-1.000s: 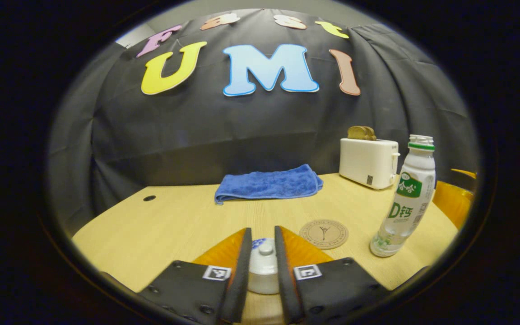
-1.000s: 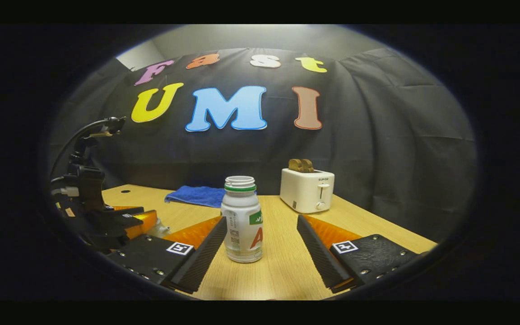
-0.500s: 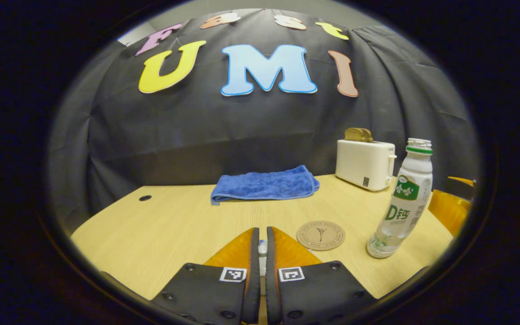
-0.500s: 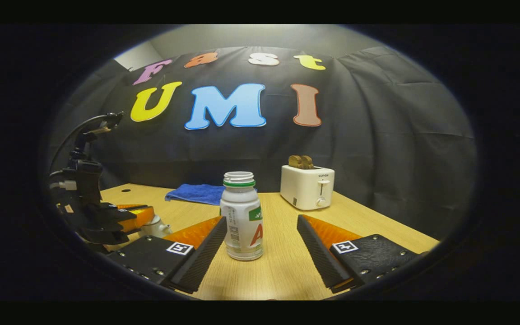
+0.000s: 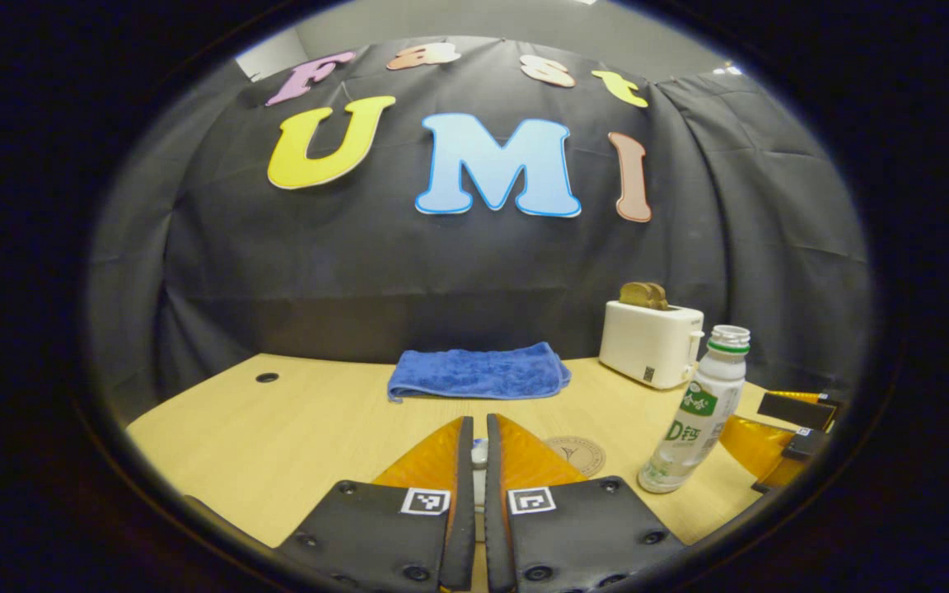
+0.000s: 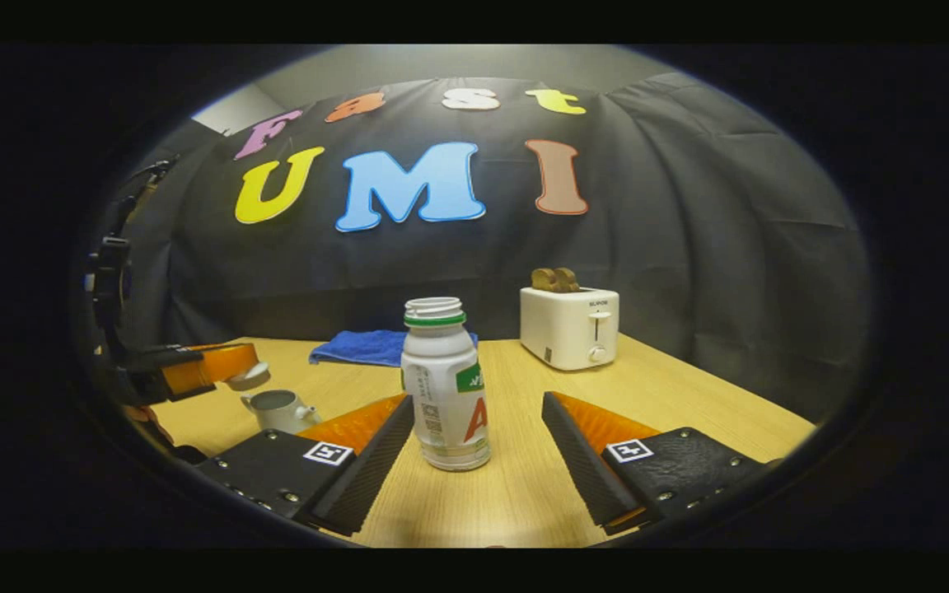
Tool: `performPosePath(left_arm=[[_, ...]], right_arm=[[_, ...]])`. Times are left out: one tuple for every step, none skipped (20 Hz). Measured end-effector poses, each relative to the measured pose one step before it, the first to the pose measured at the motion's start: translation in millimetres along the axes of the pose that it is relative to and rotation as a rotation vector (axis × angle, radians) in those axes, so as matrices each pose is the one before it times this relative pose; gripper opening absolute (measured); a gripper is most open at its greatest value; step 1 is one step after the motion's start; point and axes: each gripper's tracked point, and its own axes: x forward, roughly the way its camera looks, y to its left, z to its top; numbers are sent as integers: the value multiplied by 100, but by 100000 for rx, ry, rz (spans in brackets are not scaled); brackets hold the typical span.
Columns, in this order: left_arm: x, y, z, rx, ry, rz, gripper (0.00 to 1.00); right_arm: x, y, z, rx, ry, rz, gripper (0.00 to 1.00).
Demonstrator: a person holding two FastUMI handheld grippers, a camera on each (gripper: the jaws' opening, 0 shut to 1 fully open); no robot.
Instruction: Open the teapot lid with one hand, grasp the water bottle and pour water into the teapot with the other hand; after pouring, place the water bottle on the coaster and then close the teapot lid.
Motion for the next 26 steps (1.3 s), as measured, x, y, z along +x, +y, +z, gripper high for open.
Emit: performPosePath(left_arm=[[-543, 428, 301, -709, -594, 715, 12], [-504, 596, 237, -682, -315, 867, 12], [-565, 609, 63, -685, -346, 1092, 12], [-439, 632, 198, -561, -76, 986, 16], [-473, 676, -18, -580, -44, 1147, 15], [-412, 677, 88, -611, 3, 1058, 15], [-326, 646, -120, -615, 153, 1105, 15], [-361, 644, -39, -576, 264, 1102, 15], [-267, 562, -232, -636, 477, 928, 15], [-262, 542, -163, -588, 407, 835, 12], [-82, 551, -229, -666, 457, 972, 15], [-232, 485, -165, -487, 502, 629, 15], [-107, 355, -246, -411, 424, 629, 15], [-75, 379, -119, -258, 473, 604, 15], [-10, 380, -248, -280, 319, 479, 15], [-93, 299, -150, -400, 449, 261, 16], [25, 104, -232, -406, 394, 170, 16], [-28, 184, -91, -365, 250, 84, 12], [5, 147, -182, -307, 315, -16, 8], [-19, 23, -101, -244, 197, -107, 12], [-55, -62, -156, -199, 219, -153, 12], [60, 34, -51, -207, 91, -158, 13], [-25, 73, -62, -177, 47, -223, 13], [48, -24, -85, -97, 241, -336, 14], [-57, -69, -141, -65, 294, -259, 14], [2, -6, -48, -170, 212, -196, 15]], right_arm=[[116, 216, 1, 349, 338, 979, 96], [178, 248, -90, -109, 231, 995, 96], [298, 194, -22, -650, 293, 697, 96], [264, 151, -131, -1215, 430, 524, 96], [312, 73, 9, -1396, 346, 283, 96], [299, 100, -4, -1088, 147, 452, 96], [303, 161, -44, -687, 388, 746, 96], [352, 154, -235, -256, 621, 769, 96], [238, 62, -206, -174, 842, 486, 96], [340, 87, -227, -226, 846, 392, 96], [273, 37, -247, -85, 958, 396, 96], [226, 46, -284, 67, 780, 386, 96], [203, 66, -153, 117, 791, 288, 96], [219, 124, -312, -85, 1053, 480, 96], [146, 27, -111, -300, 727, 267, 96], [111, -42, -159, -630, 614, -76, 96], [61, -27, -75, -568, 272, -212, 96], [186, 55, -124, -305, 202, -59, 95], [159, -124, -98, -460, 382, -785, 95], [156, -83, -44, -568, 406, -225, 92], [254, -19, -177, -416, 758, -28, 87], [145, 54, -307, -259, 1009, 243, 86], [307, 259, -198, -54, 617, 957, 82], [-125, 26, 156, 175, -310, -155, 78], [-40, 92, -50, -845, 672, 259, 74], [-56, 81, 134, -339, -114, 72, 75]])
